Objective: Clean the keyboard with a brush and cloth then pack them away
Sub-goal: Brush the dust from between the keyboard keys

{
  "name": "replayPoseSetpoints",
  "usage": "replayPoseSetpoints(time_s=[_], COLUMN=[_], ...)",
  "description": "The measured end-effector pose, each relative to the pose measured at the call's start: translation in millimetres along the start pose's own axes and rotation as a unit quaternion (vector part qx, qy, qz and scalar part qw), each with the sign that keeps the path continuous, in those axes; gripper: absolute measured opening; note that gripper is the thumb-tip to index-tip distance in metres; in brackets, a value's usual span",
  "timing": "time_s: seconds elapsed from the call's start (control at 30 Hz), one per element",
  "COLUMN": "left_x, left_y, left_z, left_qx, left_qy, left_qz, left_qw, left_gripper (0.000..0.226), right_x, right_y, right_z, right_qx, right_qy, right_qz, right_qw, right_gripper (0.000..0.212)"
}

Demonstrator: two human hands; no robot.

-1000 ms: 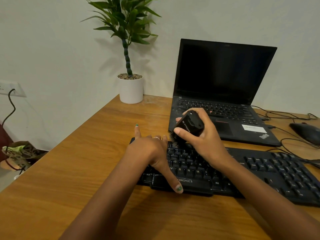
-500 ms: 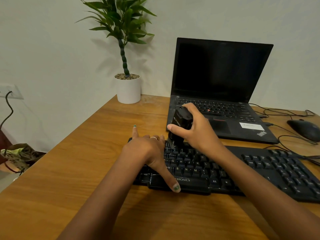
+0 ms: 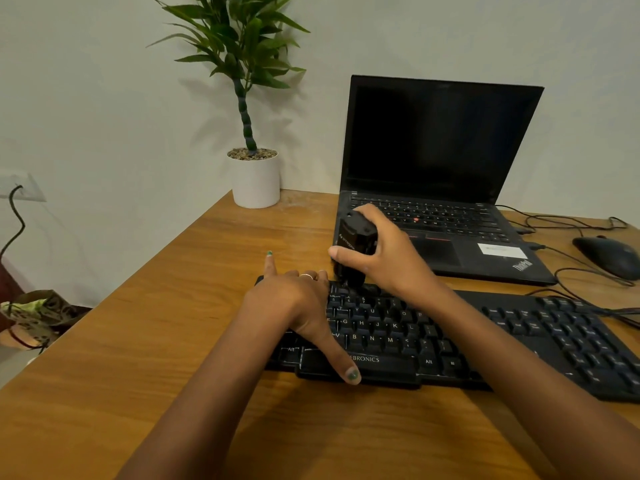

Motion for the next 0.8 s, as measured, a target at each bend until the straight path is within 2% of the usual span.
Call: replayPoseSetpoints(time_s=[0.13,0.2,0.3,0.43,0.5,0.57,0.63,0.73,0.8], left_x=[0,0,0,-1,0,1,0,-1,-1], left_y=[-1,-1,0,0,-1,-1,-1,0,0], left_z=[-1,-1,0,0,-1,-1,-1,-1,-1], left_qx=[0.003,0.005,0.004,0.003,0.004,0.003,0.004,0.006,0.003], left_qy=[0.0,0.002,0.004,0.004,0.002,0.002,0.005,0.008,0.006], left_qz=[-0.002,-0.004,-0.006,-0.006,-0.002,-0.005,-0.011,-0.013,-0.007], left_qw=[1.0,1.0,1.0,1.0,1.0,1.0,1.0,1.0,1.0], left_gripper=[0.139,0.139,0.139,0.141,0.14,0.139,0.138,0.138,0.139], right_x=[2,3,-5,-9,-8,-13,-16,-15,-11], right_y=[-10,-14,-4,-5,-12,-11,-4,-4,-12], right_z=[5,4,-3,-6,-6,-9,-12,-10,-8], right_qx=[-0.09,-0.074,-0.032,-0.078,-0.047,-0.005,-0.034,-0.121,-0.084], right_qy=[0.058,0.065,0.028,0.073,0.08,0.05,0.034,0.071,0.08], right_qz=[0.059,0.036,-0.002,0.027,-0.029,-0.07,-0.051,0.011,-0.018], right_qw=[0.992,0.994,0.999,0.994,0.995,0.996,0.998,0.99,0.993], right_gripper=[0.034,0.035,0.035,0.034,0.036,0.037,0.037,0.036,0.035])
Point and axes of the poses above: each hand's wrist, its own z-axis towards the middle knuckle, its own y-axis out of the palm, x = y × z, the point moved 5 cm from there along z, towards the middle knuckle, and after that the axes turned 1 degree about -x, right-handed, at the moved point
